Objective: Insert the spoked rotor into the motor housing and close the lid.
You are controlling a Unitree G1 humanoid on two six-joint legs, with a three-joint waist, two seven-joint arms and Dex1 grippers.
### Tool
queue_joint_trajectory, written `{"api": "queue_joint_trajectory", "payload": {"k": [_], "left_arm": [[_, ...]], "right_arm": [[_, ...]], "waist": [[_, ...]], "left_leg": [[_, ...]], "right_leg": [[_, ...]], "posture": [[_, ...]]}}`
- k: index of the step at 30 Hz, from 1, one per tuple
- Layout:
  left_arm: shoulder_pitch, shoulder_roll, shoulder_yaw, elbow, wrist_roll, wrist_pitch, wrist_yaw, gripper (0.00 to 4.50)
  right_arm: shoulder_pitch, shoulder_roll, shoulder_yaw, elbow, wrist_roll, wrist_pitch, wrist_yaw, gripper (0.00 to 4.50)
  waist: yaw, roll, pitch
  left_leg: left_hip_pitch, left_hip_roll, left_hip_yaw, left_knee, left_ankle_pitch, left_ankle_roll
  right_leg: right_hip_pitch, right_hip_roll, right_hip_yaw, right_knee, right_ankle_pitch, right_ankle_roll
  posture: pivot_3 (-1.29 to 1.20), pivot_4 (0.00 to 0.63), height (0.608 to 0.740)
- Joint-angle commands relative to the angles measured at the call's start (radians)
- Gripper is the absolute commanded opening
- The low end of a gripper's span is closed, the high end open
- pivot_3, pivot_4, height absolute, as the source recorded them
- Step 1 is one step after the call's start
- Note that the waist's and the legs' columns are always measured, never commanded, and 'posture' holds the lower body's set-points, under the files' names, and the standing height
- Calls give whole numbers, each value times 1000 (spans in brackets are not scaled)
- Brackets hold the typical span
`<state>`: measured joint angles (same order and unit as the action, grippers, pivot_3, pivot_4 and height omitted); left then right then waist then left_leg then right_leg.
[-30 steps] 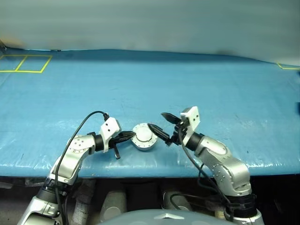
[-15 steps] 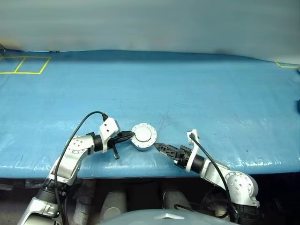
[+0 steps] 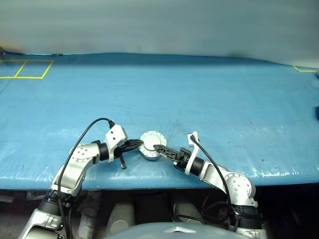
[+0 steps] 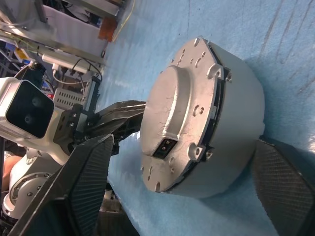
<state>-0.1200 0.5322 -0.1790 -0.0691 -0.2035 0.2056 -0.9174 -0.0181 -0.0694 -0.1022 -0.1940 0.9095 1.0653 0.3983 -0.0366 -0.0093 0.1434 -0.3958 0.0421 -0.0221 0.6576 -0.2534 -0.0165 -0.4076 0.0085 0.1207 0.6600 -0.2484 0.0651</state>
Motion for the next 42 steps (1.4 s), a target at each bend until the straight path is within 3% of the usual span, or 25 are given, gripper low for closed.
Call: {"api": "queue_joint_trajectory", "payload": {"k": [1, 8, 14, 22, 31, 42], "left_arm": [[16, 4, -38, 32, 28, 8, -11, 0], [13, 5, -44, 38, 34, 2, -18, 0], [8, -8, -41, 30, 15, -6, -29, 0], [0, -28, 91, -128, -216, 100, -67, 0], [-29, 7, 177, -153, -283, 169, -37, 0], [-35, -110, 280, -159, -449, 308, 116, 0]], "right_arm": [[9, 2, -1, -28, 34, -16, 29, 3224], [29, -10, 33, -69, 47, -23, 58, 1166], [28, 20, 56, -53, 27, -35, 32, 1160], [59, 69, -19, -21, 25, -74, -51, 1160], [85, 141, -78, 25, 57, -113, -140, 1160], [82, 172, -114, -10, 211, -178, -160, 1160]], "waist": [[0, 0, 0], [-2, 0, 0], [-4, 0, 0], [-19, 0, 3], [-33, -1, 4], [-31, -3, 5]], "left_leg": [[-1, 0, 0, 0, 0, 0], [-2, 0, 0, -3, 0, 0], [-1, 0, 0, -3, 0, 0], [-4, 2, 0, -3, 0, 0], [-4, 2, -1, -7, 0, 0], [-4, 1, -1, -7, 0, 0]], "right_leg": [[-1, 0, 0, 0, 0, 0], [-3, 0, 0, 0, 0, 0], [-2, 0, 0, 0, 0, 0], [-6, 1, 0, 0, 0, 0], [-6, 2, -1, 0, 0, 1], [-6, 1, -1, -1, 1, 2]], "posture": [[0, 150, 740], [0, 150, 740], [0, 150, 740], [0, 150, 740], [0, 150, 740], [0, 150, 740]]}}
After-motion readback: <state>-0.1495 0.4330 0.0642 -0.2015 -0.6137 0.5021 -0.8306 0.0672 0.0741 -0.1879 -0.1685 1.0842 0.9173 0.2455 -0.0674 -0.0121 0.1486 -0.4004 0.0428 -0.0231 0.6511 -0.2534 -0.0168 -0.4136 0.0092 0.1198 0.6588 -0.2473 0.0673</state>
